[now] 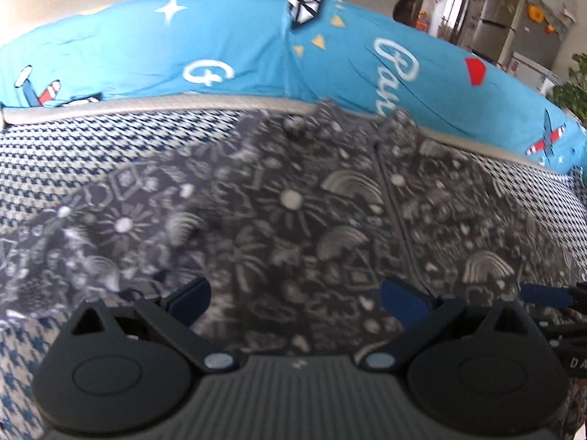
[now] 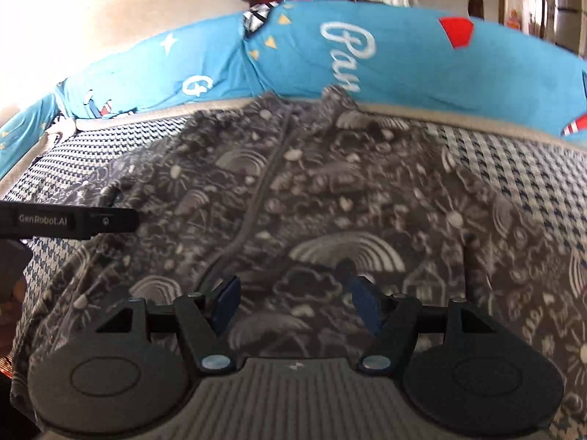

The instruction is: Fold clothes

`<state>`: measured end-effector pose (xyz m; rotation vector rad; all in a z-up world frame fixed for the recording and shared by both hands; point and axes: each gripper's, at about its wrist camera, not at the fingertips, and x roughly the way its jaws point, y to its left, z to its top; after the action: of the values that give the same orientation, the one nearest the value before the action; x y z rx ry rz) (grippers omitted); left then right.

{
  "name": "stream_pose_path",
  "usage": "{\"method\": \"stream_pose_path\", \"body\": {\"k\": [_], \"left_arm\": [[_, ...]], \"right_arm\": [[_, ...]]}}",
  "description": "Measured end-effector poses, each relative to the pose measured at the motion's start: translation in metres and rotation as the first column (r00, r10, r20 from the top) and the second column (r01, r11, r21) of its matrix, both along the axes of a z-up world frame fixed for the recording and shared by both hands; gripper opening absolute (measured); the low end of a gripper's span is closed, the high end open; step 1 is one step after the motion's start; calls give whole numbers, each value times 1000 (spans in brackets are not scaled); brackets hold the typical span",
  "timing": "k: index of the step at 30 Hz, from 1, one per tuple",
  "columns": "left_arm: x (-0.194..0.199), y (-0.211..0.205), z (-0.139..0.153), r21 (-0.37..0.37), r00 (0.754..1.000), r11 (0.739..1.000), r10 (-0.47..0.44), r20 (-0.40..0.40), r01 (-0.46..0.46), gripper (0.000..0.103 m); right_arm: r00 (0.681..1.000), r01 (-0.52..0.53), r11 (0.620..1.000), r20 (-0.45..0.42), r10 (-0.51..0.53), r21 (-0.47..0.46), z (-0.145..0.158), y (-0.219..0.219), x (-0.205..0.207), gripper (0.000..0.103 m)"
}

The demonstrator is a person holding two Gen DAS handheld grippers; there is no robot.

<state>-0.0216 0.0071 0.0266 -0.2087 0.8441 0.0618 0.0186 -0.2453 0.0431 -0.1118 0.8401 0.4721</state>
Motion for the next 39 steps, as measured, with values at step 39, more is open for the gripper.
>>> {"method": "stream_pose_path", "body": {"k": [39], "left_arm": [[-28,-44,-41,132,979,973,-178,-99,191,103]], "right_arm": [[1000,-23,993,-13,22,-115,-25,-23,-19,75]]}}
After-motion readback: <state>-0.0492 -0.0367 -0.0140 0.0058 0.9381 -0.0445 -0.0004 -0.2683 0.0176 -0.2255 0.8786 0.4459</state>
